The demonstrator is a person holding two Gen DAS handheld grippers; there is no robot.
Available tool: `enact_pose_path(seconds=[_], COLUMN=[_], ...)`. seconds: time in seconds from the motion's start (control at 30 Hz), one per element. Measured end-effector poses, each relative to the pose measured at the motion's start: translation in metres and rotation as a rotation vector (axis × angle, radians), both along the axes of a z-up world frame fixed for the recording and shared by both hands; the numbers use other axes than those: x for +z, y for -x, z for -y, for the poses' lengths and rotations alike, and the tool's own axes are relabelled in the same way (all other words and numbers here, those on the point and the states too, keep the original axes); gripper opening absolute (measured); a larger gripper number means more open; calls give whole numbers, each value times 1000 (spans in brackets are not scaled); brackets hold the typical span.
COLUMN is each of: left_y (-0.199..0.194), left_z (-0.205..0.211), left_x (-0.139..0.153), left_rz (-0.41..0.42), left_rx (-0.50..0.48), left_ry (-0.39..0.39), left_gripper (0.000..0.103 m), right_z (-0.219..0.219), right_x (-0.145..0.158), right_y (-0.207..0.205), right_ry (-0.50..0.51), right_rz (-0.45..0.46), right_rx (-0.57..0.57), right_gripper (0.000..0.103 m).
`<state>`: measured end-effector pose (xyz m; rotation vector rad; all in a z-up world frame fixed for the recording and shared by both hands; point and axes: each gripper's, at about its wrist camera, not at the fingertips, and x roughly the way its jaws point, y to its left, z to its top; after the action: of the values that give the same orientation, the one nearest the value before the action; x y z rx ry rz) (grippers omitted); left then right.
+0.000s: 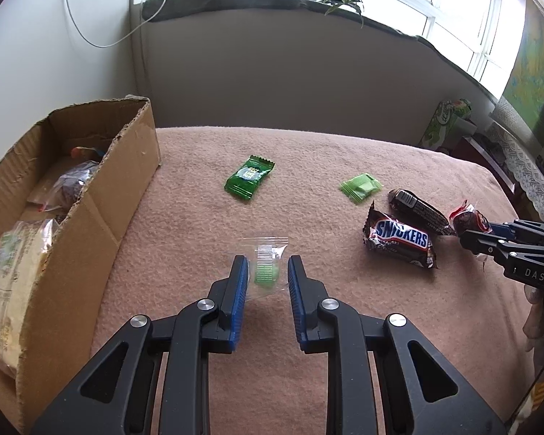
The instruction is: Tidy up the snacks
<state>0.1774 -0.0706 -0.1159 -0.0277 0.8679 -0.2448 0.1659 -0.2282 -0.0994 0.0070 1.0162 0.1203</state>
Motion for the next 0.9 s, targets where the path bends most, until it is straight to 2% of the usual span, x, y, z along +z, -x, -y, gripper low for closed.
enact_pose_path(seconds=[0.47,0.9], left_y=[31,51], left_z=[-16,-66], left_x=[39,61], left_rz=[89,141], left_rx=[-10,73], left_ry=[44,68], left_gripper=[21,21], right_z=[-14,-73], right_x=[42,86], right_y=[25,16], right_ry=[-7,-50], right_rz=[93,176], right_rx=[7,106], right_gripper=[36,36])
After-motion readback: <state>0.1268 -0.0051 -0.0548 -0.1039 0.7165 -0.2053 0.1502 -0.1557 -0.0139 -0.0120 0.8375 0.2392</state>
